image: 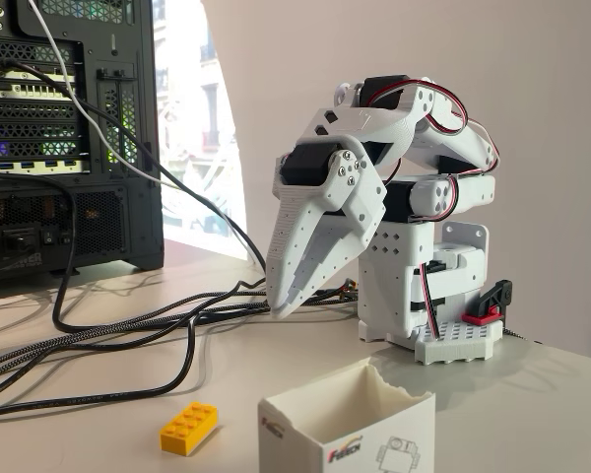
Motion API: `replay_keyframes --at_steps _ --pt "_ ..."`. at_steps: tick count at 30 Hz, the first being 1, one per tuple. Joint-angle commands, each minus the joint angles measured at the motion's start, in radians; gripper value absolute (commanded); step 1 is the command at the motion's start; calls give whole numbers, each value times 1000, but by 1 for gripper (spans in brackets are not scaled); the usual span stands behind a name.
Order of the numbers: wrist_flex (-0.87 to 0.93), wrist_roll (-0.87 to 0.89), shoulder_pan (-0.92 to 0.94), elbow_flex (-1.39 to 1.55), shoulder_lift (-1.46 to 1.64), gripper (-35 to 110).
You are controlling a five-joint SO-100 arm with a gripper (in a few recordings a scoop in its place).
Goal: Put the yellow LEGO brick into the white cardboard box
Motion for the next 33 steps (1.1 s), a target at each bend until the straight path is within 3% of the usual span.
replay_keyframes --at_steps 1,17,27,33 --pt "2 -54 -43 -2 14 -9" --pt "6 -18 -48 -46 -2 -9" --pt "-25 48 -23 -411 -509 -9" --pt "-84 242 12 -540 -742 -9"
